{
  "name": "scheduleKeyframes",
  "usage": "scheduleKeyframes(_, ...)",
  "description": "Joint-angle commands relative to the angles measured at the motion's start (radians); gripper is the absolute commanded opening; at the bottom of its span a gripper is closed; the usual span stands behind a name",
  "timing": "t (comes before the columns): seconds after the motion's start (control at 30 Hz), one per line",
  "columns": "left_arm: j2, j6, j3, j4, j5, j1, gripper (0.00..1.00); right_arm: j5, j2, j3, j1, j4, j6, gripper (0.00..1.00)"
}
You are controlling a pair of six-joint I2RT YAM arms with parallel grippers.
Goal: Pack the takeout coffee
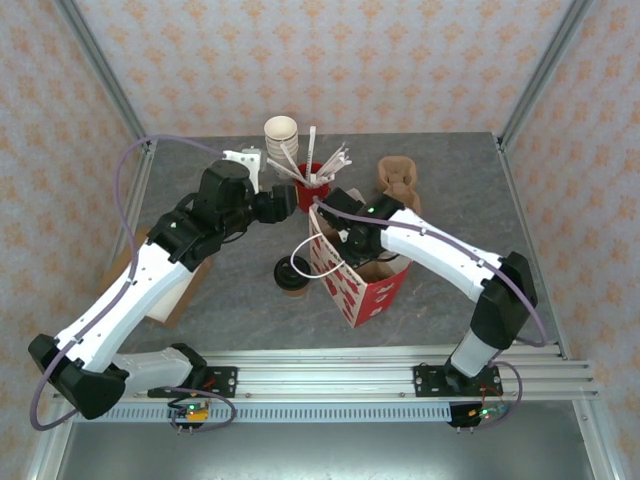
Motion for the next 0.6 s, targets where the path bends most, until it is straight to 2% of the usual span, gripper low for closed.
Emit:
scheduleKeyframes(0.0, -0.032, -0.007, -0.015, 0.014, -0.050, 0.005, 0.77, 0.002, 0.024, -0.045, 0.004, 0.079, -0.011, 0.30)
scheduleKeyframes(0.57, -0.055, -0.003, -0.036, -0.002, -0.041, 0.006, 0.77, -0.050, 0.118, -0.270, -0.038, 0.346, -0.013, 0.37)
